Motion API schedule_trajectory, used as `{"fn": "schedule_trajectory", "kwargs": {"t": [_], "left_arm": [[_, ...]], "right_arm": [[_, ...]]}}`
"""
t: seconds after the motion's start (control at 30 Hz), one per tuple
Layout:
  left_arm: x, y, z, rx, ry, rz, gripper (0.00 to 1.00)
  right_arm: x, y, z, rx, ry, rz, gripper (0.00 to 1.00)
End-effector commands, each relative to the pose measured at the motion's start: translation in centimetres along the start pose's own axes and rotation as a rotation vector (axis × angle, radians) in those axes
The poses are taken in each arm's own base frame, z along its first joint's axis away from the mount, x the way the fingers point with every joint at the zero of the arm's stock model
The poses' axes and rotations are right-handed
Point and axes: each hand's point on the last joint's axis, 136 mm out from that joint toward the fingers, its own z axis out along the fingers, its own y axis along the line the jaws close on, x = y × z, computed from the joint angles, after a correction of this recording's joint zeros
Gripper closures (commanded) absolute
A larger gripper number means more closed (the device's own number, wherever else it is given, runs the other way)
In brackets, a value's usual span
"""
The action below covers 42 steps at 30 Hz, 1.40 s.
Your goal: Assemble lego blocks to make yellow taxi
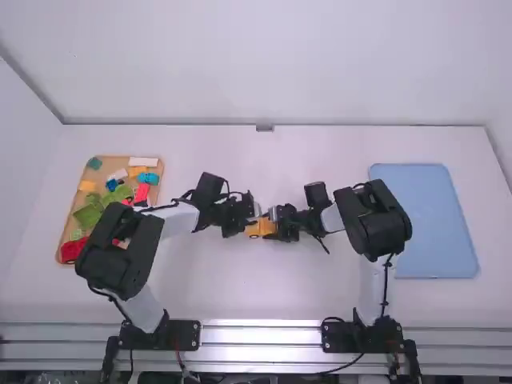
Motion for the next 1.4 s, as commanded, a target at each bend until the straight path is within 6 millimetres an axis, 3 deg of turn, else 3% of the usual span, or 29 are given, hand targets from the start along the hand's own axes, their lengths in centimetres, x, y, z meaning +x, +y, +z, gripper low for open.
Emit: {"fn": "schedule_trajectory", "kwargs": {"t": [0.0, 0.37, 0.87, 1.2, 1.37], "left_arm": [[1.0, -1.3, 0.6, 0.031, 0.011, -0.021, 0.98], [0.6, -1.4, 0.5, 0.031, -0.016, -0.009, 0.98], [-3.3, 1.5, -1.5, -0.043, -0.065, 0.055, 0.98], [-0.6, -0.7, -0.4, 0.035, 0.0, -0.02, 0.98], [1.7, -1.3, 1.2, 0.076, 0.033, -0.068, 0.98]], "right_arm": [[-0.1, -0.1, 0.5, -0.014, -0.012, -0.001, 0.42], [-0.5, -0.2, 0.8, -0.017, -0.018, -0.022, 0.42], [-0.5, -0.2, 0.8, -0.017, -0.017, -0.022, 0.42], [-0.4, -0.2, 0.8, -0.017, -0.018, -0.019, 0.42], [-0.5, -0.2, 0.9, -0.018, -0.017, -0.022, 0.42]]}}
